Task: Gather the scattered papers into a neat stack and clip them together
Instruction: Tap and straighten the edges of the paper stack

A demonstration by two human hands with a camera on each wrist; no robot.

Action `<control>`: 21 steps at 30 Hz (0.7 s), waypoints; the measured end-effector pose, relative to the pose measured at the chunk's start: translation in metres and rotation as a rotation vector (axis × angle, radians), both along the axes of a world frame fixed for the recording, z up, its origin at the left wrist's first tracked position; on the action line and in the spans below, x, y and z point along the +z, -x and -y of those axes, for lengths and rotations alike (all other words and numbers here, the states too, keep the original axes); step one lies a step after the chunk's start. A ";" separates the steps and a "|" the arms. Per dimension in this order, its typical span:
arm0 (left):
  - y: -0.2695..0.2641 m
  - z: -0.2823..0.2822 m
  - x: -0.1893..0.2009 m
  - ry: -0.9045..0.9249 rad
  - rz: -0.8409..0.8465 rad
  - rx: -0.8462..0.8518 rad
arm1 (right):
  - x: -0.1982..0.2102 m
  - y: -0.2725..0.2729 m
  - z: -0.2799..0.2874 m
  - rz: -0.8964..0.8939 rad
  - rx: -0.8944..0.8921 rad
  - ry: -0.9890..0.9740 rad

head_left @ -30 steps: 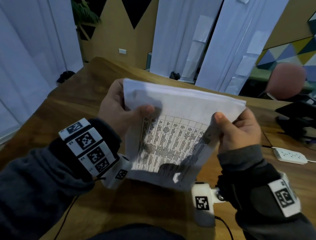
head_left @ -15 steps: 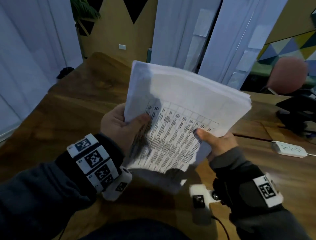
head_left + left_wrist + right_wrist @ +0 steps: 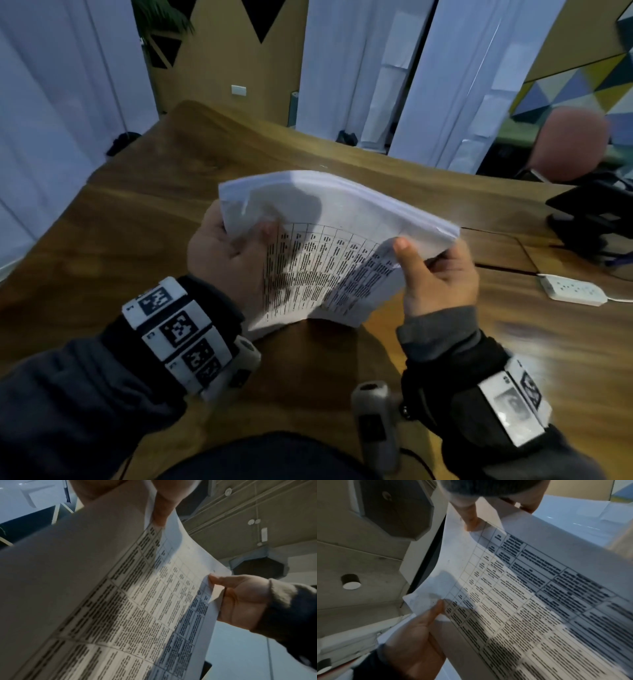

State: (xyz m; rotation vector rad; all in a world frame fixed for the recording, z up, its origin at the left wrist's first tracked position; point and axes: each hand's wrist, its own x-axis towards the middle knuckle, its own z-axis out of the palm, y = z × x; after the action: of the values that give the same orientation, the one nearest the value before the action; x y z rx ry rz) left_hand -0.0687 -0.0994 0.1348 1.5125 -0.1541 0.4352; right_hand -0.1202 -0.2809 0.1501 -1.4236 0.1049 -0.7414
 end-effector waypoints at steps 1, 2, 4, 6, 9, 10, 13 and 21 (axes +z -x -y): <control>0.001 -0.001 0.005 0.028 -0.007 -0.026 | 0.004 0.001 0.002 0.033 0.022 -0.013; 0.000 -0.003 0.008 0.035 0.009 -0.043 | 0.007 0.001 0.006 0.075 0.035 -0.007; -0.002 -0.009 0.010 0.024 0.015 -0.069 | 0.012 0.004 0.012 0.141 0.049 0.063; -0.003 -0.014 0.006 -0.006 -0.041 -0.131 | 0.006 0.006 0.018 0.129 0.097 0.111; 0.001 -0.008 -0.003 -0.023 -0.160 -0.212 | -0.010 0.006 0.022 0.024 0.090 0.127; 0.004 -0.004 -0.004 0.010 -0.190 -0.229 | -0.015 0.005 0.024 0.007 0.081 0.117; 0.009 0.002 -0.003 0.031 -0.184 -0.240 | -0.019 0.004 0.027 -0.007 0.056 0.114; 0.009 -0.001 0.012 0.092 -0.122 -0.207 | -0.016 0.004 0.027 0.028 0.118 0.080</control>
State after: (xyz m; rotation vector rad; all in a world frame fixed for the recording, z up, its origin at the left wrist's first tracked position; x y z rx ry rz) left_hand -0.0781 -0.0979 0.1464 1.4121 -0.1904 0.1810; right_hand -0.1238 -0.3076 0.1340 -1.4815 -0.0307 -0.6737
